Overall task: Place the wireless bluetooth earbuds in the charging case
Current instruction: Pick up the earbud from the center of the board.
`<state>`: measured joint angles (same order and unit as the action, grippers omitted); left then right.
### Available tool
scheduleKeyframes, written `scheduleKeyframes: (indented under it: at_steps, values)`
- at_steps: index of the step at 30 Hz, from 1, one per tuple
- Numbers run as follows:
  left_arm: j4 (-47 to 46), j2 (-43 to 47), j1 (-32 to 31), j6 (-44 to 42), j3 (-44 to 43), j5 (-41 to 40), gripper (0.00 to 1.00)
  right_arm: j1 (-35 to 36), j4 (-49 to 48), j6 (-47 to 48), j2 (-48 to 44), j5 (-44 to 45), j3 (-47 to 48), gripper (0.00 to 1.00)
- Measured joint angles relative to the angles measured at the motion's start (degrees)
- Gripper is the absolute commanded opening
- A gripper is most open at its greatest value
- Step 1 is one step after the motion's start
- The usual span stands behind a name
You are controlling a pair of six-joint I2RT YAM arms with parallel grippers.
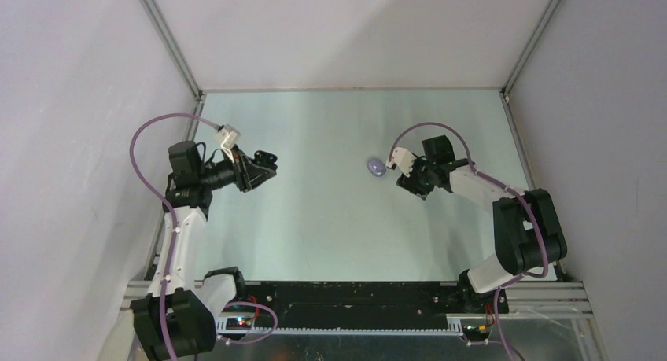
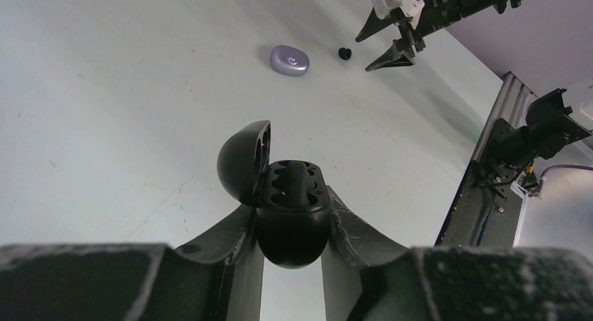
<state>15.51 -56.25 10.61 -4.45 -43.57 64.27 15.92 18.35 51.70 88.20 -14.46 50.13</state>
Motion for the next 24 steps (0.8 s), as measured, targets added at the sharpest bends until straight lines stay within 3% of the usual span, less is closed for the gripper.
scheduleKeyframes:
  at_steps: [8,15,24]
  values:
    - [0.17,-0.04,0.00,-0.24,0.00,0.00,0.15,3.76,-0.04,2.43,1.18,1.18,-0.15,0.57]
    - [0.46,-0.61,0.00,-0.61,0.00,0.00,0.15,2.80,-4.20,7.06,0.63,2.54,-4.92,0.47]
    - [0.94,-0.72,0.00,-1.18,0.00,0.02,0.15,1.20,-13.68,12.28,-0.57,3.52,-9.55,0.54]
